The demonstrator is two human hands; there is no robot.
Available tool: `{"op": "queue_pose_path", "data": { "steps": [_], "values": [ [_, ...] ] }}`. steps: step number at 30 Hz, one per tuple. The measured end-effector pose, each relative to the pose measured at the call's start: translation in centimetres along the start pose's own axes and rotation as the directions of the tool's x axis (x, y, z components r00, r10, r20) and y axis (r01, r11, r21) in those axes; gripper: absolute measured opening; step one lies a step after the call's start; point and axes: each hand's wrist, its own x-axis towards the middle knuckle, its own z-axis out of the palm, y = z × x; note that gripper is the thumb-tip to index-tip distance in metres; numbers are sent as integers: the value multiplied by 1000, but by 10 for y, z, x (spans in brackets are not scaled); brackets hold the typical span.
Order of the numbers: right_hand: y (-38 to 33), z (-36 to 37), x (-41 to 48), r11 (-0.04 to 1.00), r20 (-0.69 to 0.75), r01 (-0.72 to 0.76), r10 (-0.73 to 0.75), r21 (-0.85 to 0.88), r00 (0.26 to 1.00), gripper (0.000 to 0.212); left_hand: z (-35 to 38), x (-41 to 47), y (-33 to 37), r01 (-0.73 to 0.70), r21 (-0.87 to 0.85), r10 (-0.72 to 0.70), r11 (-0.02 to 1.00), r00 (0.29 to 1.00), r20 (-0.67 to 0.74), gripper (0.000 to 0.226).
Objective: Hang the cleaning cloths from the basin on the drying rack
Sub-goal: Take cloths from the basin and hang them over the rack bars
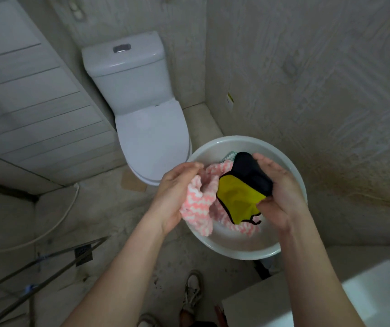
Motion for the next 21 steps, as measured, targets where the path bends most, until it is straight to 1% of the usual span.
{"op": "queue_pose_path", "data": {
  "steps": [2, 4, 5, 6, 7, 8, 9, 11, 12, 13, 15, 16, 19, 21],
  "values": [
    [-11, 16, -14, 979, 137, 78, -53, -189, 989, 26, 1, -4, 8, -89, 118, 77, 989, 991, 110, 32],
    [-24, 32, -29, 922, 312, 146, -29, -358, 950, 26, 5, -9, 19, -143, 175, 96, 974, 963, 251, 46],
    [-30, 41, -35, 886, 381, 183, -8, -426, 925, 28, 6, -12, 24, -175, 200, 107, 964, 944, 313, 45],
    [-36, 48, -39, 846, 429, 220, 11, -486, 903, 29, 8, -14, 29, -219, 241, 131, 946, 933, 335, 37],
    [-41, 53, -40, 793, 453, 265, 16, -549, 891, 30, 9, -16, 34, -281, 280, 187, 918, 929, 319, 27],
    [-45, 59, -42, 716, 462, 322, 0, -619, 887, 32, 8, -18, 39, -344, 304, 263, 888, 924, 279, 19],
    [-48, 63, -42, 603, 462, 390, -39, -696, 886, 36, 6, -21, 46, -404, 327, 340, 855, 910, 237, 17],
    [-48, 73, -41, 320, 474, 502, -166, -804, 865, 37, -2, -29, 63, -509, 349, 468, 787, 861, 198, 15],
    [-45, 78, -41, 206, 493, 534, -220, -820, 842, 34, -6, -35, 73, -560, 361, 526, 745, 827, 199, 15],
    [-39, 85, -44, 125, 521, 559, -245, -820, 818, 32, -13, -43, 84, -607, 380, 581, 698, 790, 196, 15],
    [-28, 94, -46, 35, 555, 580, -251, -814, 793, 23, -24, -53, 99, -661, 406, 659, 631, 733, 168, 16],
    [-21, 99, -47, 3, 570, 590, -252, -808, 782, 20, -33, -59, 105, -675, 415, 695, 610, 707, 131, 17],
    [-5, 112, -51, -82, 606, 612, -293, -787, 740, 18, -67, -75, 114, -691, 403, 758, 600, 652, -12, 16],
    [1, 118, -52, -133, 603, 593, -288, -794, 744, 24, -89, -86, 119, -706, 393, 788, 589, 609, -87, 18]
  ]
}}
